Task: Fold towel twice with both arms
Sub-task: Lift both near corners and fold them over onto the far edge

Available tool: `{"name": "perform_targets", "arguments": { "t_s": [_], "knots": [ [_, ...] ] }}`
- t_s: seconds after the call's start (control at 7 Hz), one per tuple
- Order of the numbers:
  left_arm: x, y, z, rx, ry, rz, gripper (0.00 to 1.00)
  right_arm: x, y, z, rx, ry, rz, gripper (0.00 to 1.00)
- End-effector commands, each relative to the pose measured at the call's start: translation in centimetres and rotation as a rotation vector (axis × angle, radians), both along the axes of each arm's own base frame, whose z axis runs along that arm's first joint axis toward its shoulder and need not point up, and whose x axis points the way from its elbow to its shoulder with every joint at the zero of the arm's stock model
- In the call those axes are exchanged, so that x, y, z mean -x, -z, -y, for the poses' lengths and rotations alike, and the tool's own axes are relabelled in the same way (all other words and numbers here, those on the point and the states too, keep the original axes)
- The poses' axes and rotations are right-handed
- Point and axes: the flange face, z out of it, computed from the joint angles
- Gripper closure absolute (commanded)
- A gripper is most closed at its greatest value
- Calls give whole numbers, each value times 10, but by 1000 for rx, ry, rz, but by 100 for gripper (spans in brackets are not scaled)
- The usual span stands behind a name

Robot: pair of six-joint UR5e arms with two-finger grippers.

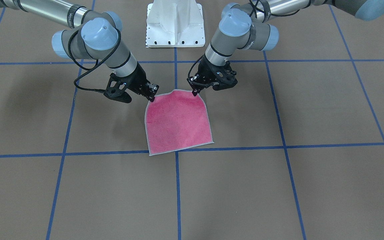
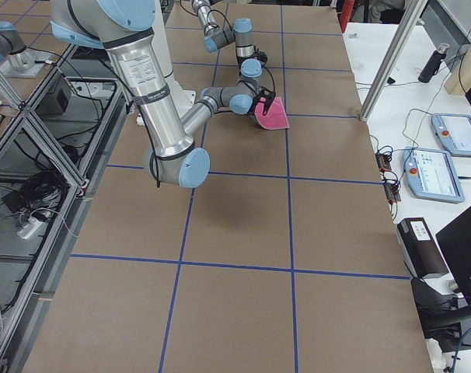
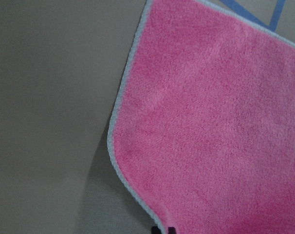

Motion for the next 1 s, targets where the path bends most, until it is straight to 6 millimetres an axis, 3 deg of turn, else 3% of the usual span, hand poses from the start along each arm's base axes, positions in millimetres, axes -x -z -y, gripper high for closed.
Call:
{"name": "perform_targets", "arguments": {
  "t_s": [0.0, 0.14, 0.29, 0.43, 0.57, 0.86],
  "knots": [
    [14, -2, 32, 7, 38, 9, 100, -7, -2, 14, -22, -26, 11, 100],
    [10, -11, 41, 11, 45, 24, 100, -2, -18, 27, -36, -44, 25, 100],
    [2, -9, 58, 20, 61, 37, 100, 1, -35, 40, -58, -76, 36, 100],
    [-10, -2, 73, 25, 70, 45, 100, -4, -40, 51, -57, -93, 33, 100],
    [-9, -4, 76, 28, 72, 49, 100, -6, -41, 53, -57, -99, 31, 100],
    [-6, -9, 81, 30, 80, 57, 100, 5, -19, 70, -69, -116, 39, 100]
  ]
}}
